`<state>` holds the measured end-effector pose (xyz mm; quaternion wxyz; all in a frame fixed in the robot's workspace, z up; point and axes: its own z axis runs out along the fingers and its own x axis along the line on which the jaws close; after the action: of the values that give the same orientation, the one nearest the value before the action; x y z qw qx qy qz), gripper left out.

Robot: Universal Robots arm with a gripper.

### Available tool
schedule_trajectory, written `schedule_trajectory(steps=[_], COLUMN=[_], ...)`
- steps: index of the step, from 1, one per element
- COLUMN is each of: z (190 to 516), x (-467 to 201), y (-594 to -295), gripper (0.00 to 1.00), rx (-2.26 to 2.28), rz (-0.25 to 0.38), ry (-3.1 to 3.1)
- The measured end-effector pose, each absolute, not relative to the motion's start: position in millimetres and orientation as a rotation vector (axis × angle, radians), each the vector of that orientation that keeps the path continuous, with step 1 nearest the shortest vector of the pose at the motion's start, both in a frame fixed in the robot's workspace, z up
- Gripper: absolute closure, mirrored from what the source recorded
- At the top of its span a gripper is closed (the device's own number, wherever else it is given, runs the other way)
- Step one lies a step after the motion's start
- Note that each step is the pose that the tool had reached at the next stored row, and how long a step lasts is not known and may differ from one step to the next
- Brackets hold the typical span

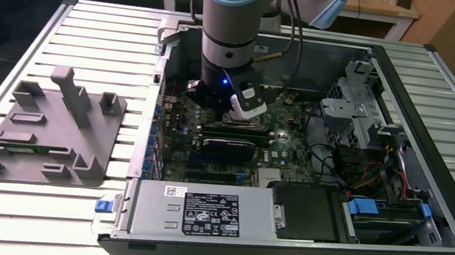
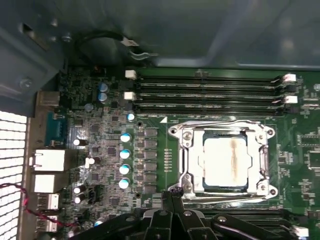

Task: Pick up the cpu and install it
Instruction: 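Install the second cpu locking lever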

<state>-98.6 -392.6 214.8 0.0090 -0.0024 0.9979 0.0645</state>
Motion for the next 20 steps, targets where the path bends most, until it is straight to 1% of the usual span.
schedule_trajectory(steps=[9, 20], z=[215, 215], x=[-75, -68], y=[-390, -383], gripper=[0.89, 0.89], rx=[-0.007, -0.007], rz=[0.199, 0.197], ry=[3.117, 3.117])
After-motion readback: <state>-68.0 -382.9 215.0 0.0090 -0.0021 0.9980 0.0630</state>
